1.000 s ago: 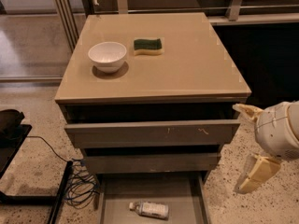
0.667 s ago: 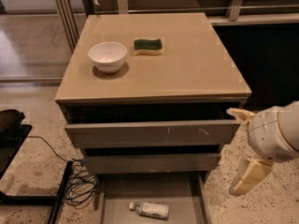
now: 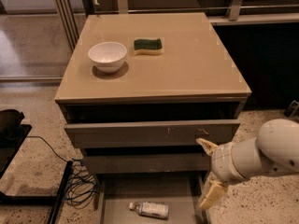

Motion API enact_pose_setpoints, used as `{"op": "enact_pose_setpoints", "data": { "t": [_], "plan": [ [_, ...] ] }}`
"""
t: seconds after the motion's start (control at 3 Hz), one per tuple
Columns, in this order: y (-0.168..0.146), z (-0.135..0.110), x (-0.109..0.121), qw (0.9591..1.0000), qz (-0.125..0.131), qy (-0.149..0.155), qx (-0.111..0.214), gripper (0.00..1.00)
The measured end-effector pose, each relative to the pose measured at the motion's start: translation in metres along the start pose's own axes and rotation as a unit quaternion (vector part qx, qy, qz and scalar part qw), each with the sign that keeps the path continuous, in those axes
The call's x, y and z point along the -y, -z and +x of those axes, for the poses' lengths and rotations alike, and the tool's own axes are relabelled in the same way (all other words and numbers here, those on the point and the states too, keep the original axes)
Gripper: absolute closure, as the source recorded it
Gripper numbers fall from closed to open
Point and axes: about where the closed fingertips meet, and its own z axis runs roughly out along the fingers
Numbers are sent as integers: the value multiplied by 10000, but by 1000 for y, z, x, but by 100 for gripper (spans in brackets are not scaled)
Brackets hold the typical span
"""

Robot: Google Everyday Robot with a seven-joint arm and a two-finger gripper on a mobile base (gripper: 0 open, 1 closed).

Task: Pick blue plastic bottle from bottom drawer and place on counter

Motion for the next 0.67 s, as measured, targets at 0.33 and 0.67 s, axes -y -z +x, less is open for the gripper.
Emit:
{"op": "enact_pose_setpoints", "data": {
  "t": [0.33, 0.67],
  "plan": [
    [-48, 19, 0, 9993, 195, 11, 308, 0],
    [-90, 39, 2, 9991, 272, -68, 324, 0]
  ]
}}
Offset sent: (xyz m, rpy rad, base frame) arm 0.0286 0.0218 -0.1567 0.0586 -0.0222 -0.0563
